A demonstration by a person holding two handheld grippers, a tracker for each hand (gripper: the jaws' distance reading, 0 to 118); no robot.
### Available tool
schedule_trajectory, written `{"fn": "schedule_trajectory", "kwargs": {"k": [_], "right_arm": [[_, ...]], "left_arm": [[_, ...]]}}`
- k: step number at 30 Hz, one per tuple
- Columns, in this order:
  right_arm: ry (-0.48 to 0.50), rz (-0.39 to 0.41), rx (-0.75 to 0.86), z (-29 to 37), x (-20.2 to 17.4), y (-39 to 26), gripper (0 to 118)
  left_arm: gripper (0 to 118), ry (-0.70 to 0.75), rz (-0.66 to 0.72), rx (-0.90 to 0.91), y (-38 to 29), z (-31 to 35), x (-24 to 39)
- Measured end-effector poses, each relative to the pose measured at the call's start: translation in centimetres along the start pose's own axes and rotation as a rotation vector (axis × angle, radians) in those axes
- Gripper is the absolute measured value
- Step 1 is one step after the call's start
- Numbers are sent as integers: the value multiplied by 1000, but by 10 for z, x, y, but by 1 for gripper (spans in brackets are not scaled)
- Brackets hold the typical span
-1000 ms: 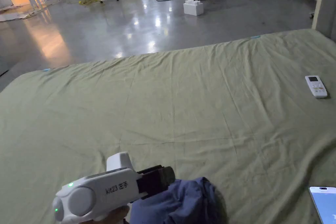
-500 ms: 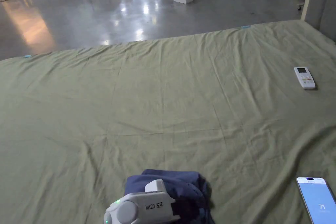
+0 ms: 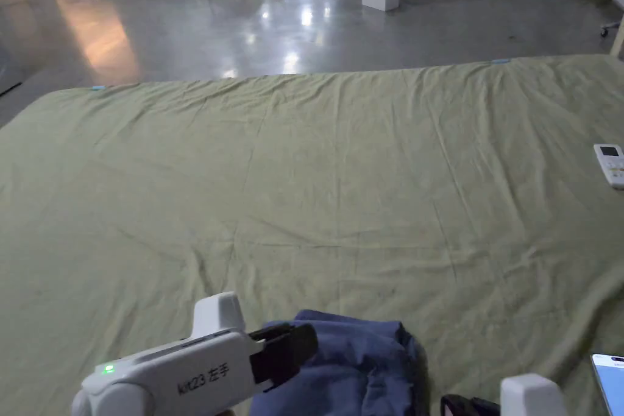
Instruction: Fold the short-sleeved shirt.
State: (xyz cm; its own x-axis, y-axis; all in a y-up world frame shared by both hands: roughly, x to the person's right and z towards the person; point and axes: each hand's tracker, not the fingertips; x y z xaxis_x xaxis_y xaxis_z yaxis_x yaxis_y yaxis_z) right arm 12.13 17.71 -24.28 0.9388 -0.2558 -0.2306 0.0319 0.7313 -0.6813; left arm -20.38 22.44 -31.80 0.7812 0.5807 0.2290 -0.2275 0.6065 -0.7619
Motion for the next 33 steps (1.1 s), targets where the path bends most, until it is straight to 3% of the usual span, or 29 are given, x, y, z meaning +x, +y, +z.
{"fn": "schedule_trajectory", "kwargs": {"k": [2, 4, 6, 7, 8, 9, 10, 11, 12, 13, 16, 22, 24, 26, 28, 30, 31, 33], "right_arm": [[10, -25, -34, -50, -6, 18, 0], [45, 4, -128, -94, -8, 26, 0], [-46, 63, -269, -134, -5, 22, 0], [-76, 77, -375, -152, -1, 16, 0], [-32, -21, -320, -145, 3, 19, 0], [-44, -99, -324, -138, 4, 26, 0], [-46, -125, -359, -135, 4, 31, 0], [-42, -19, -369, -141, 2, 29, 0], [-41, 18, -371, -145, 2, 28, 0], [-42, 2, -365, -142, -1, 29, 0], [-41, -31, -359, -140, 3, 28, 0], [-11, -119, -368, -141, 12, 29, 0], [-11, -124, -367, -141, 11, 29, 0], [-12, -112, -360, -140, 10, 28, 0], [-12, -108, -353, -139, 10, 27, 0], [-9, -114, -343, -138, 12, 25, 0], [0, -122, -332, -136, 13, 24, 0], [56, -145, -302, -128, 19, 25, 0]], "left_arm": [[0, 28, 12, 5, -1, 16, -20], [0, 87, 37, 17, -4, 26, -38], [4, 114, 73, 20, -7, 29, -53], [12, 121, 93, 30, -9, 31, -61], [24, 121, 108, 45, -9, 33, -67], [44, 114, 119, 46, -9, 32, -73], [76, 100, 134, 36, -9, 28, -80], [95, 78, 148, 5, -7, 22, -88], [107, 61, 157, -15, -7, 14, -93], [108, 31, 174, -32, -7, 5, -101], [109, -52, 264, -128, -5, -32, -121], [108, -113, 264, -221, -14, -101, -144], [107, -222, 250, -197, -10, -107, -136], [88, -295, 294, -240, -9, -116, -127], [70, -216, 232, -267, -10, -126, -117], [33, -141, 196, -295, -10, -135, -111], [30, -82, 174, -320, -9, -135, -113], [29, -121, 213, -322, 1, -125, -108]]}}
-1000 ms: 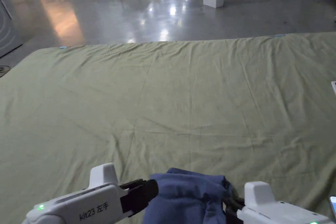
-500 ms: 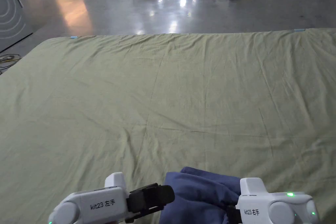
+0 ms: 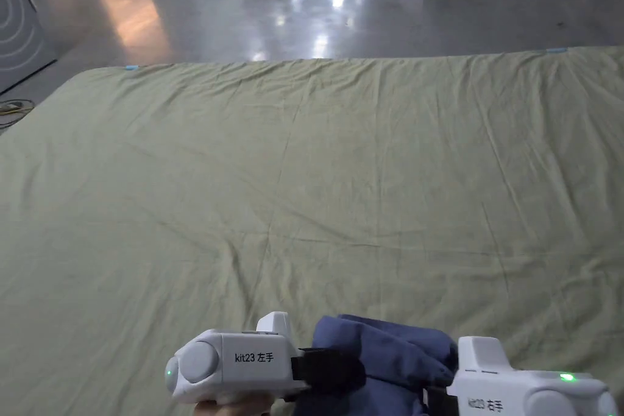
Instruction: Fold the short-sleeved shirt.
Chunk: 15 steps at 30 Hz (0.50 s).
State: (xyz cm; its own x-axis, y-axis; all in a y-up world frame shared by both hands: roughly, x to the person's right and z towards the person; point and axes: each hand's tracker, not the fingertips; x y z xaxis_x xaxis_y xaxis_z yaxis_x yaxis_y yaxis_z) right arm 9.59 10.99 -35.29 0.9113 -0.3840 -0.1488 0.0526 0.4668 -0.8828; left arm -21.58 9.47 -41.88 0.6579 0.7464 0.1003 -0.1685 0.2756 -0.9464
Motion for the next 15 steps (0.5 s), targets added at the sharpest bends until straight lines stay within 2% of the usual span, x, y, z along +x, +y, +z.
{"fn": "schedule_trajectory", "kwargs": {"k": [2, 4, 5, 8, 11, 15], "right_arm": [[80, -73, 40, 18, 2, -1, 0], [129, -70, 103, 36, -1, -4, 0], [136, -56, 129, 46, -4, -6, 0], [146, -62, 161, 68, -12, -17, 0], [156, -80, 179, 76, -15, -31, 0], [122, -76, 182, 74, -24, -48, 0]], "left_arm": [[28, 5, -30, 22, -1, 20, 13], [27, -23, -49, 56, 3, 48, 14], [27, -26, -12, 131, 11, 71, 8], [27, 106, -61, 175, 25, 143, -23], [27, 291, -9, 250, 46, 221, -68], [27, 461, 78, 293, 70, 296, -116]]}}
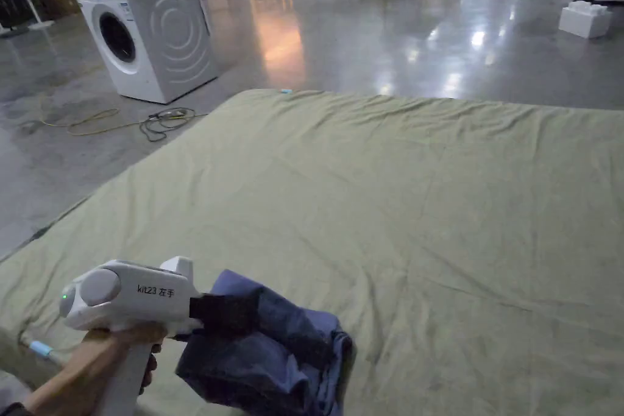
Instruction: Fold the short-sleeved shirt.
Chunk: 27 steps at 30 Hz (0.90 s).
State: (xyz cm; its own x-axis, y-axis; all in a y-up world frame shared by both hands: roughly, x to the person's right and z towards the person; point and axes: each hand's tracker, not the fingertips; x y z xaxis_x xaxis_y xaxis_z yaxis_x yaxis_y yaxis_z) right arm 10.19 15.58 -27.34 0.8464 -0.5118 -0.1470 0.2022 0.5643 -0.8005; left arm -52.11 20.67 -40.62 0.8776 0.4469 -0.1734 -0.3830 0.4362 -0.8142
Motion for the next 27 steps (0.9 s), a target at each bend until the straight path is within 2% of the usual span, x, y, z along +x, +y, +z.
{"fn": "schedule_trajectory", "kwargs": {"k": [3, 5, 6, 8, 9, 12, 14, 16, 19, 21, 23, 27], "right_arm": [[32, -45, -19, -4, 2, -9, 0], [36, -41, -33, -8, 4, -11, 0], [31, -34, -48, -10, 4, -11, 0], [-17, 18, -68, -3, 1, -8, 0], [-25, 45, -55, 4, -1, -7, 0], [-25, 66, -22, 23, 5, -4, 0], [-104, 163, 46, 43, 11, -3, 0], [-182, 219, 85, 61, 12, 1, 0], [-234, 257, 190, 90, 8, 12, 0], [-263, 276, 284, 109, 0, 23, 0], [-252, 283, 399, 131, -11, 33, 0], [-278, 327, 623, 168, -31, 40, 0]], "left_arm": [[27, 121, 4, 19, 18, -1, -28], [31, 164, 23, 64, 22, -23, -31], [39, 187, 64, 78, 21, -35, -32], [77, 280, 30, 54, 24, -44, -28], [88, 354, -4, 27, 27, -44, -23], [90, 455, -272, -67, 23, -26, -1], [90, 500, -400, 30, 16, 8, 26], [90, 398, -408, 188, 3, 46, 57], [90, 141, -391, 429, -37, 111, 115], [90, 46, -429, 552, -66, 139, 151], [90, 16, -520, 667, -102, 160, 196], [89, 67, -645, 802, -150, 164, 255]]}}
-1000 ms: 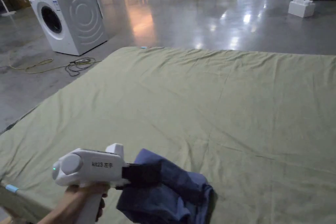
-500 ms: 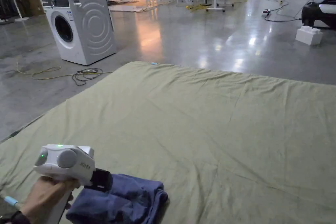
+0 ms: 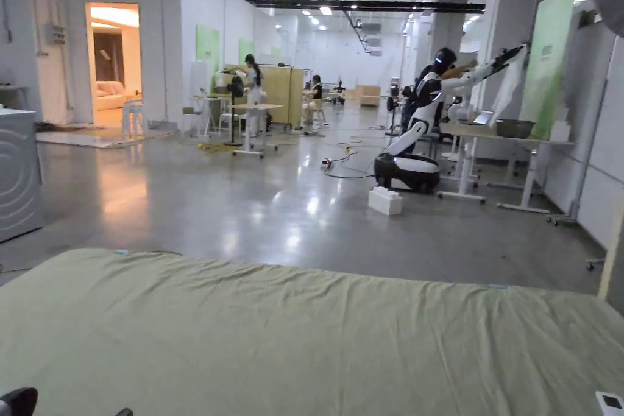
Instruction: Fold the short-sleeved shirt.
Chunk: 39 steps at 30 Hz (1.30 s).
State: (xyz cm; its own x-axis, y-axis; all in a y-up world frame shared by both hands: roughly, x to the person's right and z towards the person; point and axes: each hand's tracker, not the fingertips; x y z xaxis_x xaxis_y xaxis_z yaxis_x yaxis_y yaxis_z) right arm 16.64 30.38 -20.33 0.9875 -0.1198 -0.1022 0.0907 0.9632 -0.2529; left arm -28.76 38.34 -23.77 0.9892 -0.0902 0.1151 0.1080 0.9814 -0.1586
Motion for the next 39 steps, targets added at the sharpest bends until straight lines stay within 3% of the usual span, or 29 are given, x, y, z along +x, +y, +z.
{"fn": "schedule_trajectory", "kwargs": {"k": [2, 6, 11, 14, 17, 28, 39], "right_arm": [[-49, 35, 94, 14, -2, 11, 0], [-80, 76, 126, 33, -4, 18, 0], [-44, 56, 213, 56, -6, 20, 0], [-68, 80, 212, 61, -8, 21, 0], [-74, 84, 218, 67, -6, 16, 0], [-86, 10, 183, 60, -4, 11, 0], [-77, 46, 177, 59, -11, 12, 0]], "left_arm": [[86, 9, -66, 43, 2, 9, 27], [78, 49, -10, 69, 5, 21, 65], [16, -19, 6, 123, -1, 36, 78], [0, -20, 8, 105, -10, 40, 85], [0, 65, -14, 178, -14, 52, 90], [0, 29, -1, 119, -15, 48, 94], [0, 8, 29, 107, -18, 47, 90]]}}
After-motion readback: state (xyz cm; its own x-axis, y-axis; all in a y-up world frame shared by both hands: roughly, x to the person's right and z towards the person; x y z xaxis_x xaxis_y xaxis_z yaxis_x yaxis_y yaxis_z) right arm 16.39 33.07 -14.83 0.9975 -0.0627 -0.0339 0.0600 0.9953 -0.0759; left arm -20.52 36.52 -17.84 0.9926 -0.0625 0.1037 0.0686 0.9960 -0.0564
